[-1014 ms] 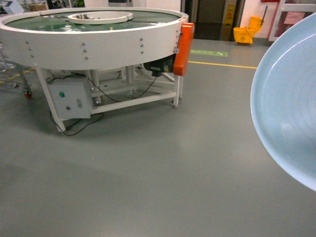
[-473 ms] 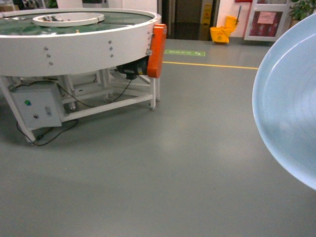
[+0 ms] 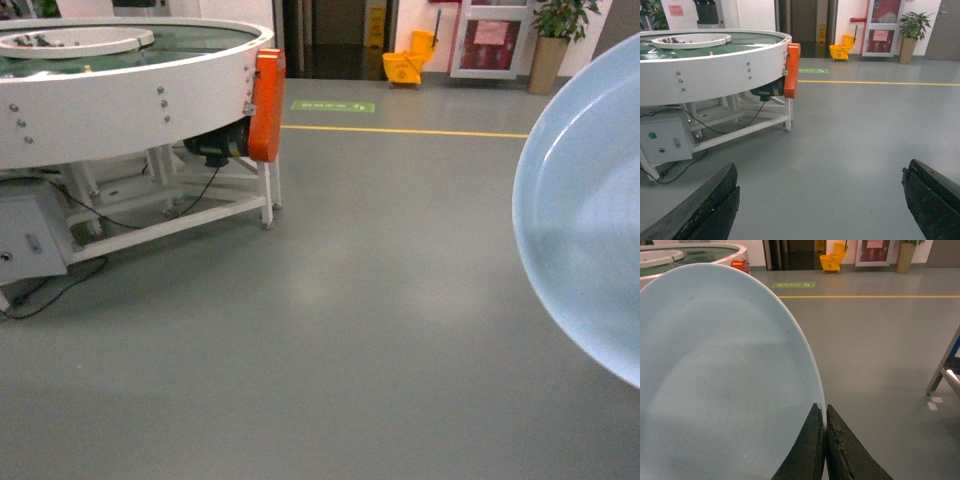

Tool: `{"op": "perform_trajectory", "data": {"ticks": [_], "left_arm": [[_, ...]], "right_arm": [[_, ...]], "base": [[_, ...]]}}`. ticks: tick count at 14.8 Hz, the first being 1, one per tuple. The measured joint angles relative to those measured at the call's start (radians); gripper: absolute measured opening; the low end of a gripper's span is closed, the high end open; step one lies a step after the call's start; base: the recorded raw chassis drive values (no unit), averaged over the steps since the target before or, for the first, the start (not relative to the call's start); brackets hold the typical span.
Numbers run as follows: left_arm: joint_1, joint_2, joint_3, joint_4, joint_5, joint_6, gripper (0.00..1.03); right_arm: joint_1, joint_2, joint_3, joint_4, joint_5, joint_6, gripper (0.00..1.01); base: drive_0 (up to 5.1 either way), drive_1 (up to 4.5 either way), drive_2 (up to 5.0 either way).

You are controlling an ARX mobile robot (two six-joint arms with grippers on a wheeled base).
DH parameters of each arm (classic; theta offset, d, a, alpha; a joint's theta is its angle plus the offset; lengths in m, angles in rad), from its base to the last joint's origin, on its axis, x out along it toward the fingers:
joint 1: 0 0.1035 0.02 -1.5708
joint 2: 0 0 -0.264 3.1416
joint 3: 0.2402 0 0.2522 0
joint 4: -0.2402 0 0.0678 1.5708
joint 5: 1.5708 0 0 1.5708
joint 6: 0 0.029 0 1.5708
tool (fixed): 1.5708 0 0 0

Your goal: Place blue tray on left shelf second layer neatly

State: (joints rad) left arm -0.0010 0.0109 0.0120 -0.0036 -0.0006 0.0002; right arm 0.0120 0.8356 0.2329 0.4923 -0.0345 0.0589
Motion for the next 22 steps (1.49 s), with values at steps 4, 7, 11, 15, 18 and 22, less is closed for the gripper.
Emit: {"op": "perform_trajectory", "data": {"ticks": [4,7,11,15,18,22], "left_arm": [[0.000,0.000,0.000,-0.002,0.000,0.000,0.98],[0.000,0.000,0.000,-0.001,0.000,0.000,0.98],[0.000,0.000,0.000,0.000,0.000,0.000,0.98],[0.000,0.000,0.000,0.000,-0.001,0.000,0.98],[0.000,0.000,0.000,-0.004,0.000,0.000,0.98],[0.000,0.000,0.000,0.002,0.000,0.000,0.98]], "right_arm": [[0.001,0.000,0.000,-0.004,-0.002,0.000,0.02],[0.001,0.000,0.000,0.000,-0.002,0.000,0.02],[0.001,0.000,0.000,-0.002,-0.005,0.000,0.02],[0.000,0.000,0.000,-0.002,-0.004,0.000,0.02],[0.000,0.000,0.000,-0.003,-0.004,0.000,0.02],[0.000,0.000,0.000,-0.003,-0.004,0.000,0.02]], "base": [[-1.6,-0.62,-2.6],[-1.7,2.21,-5.6],[-1.6,2.32,-5.5],[-1.5,2.40,-5.4],[-1.6,2.32,-5.5],[-1.6,2.33,-5.5]]}}
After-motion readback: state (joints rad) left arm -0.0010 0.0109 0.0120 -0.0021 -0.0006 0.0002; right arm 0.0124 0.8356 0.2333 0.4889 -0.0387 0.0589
